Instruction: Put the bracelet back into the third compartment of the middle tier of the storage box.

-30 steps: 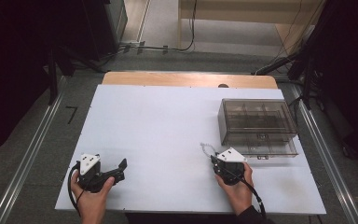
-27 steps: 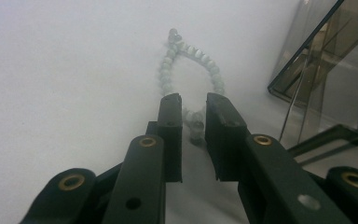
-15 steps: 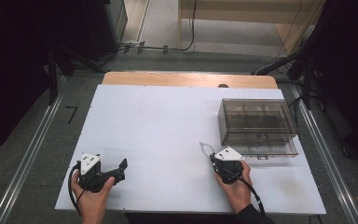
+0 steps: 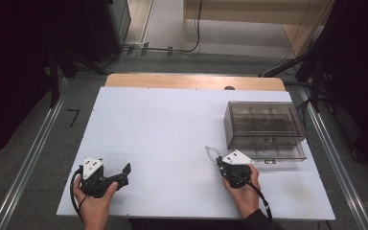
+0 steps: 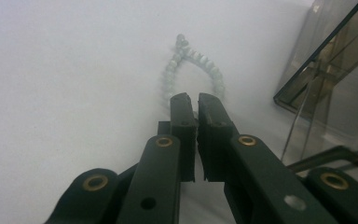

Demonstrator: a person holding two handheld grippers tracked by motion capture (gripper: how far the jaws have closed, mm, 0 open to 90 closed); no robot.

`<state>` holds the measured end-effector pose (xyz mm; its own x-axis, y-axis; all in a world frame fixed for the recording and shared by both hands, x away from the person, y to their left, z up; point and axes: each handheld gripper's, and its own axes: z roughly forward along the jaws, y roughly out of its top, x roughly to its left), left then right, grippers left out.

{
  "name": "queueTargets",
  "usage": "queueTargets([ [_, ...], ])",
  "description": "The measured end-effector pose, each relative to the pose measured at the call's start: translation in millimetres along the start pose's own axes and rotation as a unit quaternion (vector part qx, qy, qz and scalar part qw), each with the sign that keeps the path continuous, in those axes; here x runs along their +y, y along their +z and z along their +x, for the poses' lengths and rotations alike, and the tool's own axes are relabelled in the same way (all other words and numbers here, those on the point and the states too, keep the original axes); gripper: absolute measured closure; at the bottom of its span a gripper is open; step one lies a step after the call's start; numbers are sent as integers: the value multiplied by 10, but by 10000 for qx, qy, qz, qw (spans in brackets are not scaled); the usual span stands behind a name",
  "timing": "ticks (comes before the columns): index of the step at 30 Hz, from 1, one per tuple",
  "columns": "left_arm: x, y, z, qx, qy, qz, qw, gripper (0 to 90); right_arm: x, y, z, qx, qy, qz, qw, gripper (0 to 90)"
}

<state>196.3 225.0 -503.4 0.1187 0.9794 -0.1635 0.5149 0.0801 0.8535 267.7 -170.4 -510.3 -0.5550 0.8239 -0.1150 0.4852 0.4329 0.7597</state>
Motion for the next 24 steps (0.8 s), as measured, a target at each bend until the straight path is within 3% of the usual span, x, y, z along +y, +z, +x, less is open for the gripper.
queueTargets([
  [24, -8, 5, -19, 22, 3, 28, 10000, 0, 128, -274, -49, 179, 72, -418, 9989, 834],
])
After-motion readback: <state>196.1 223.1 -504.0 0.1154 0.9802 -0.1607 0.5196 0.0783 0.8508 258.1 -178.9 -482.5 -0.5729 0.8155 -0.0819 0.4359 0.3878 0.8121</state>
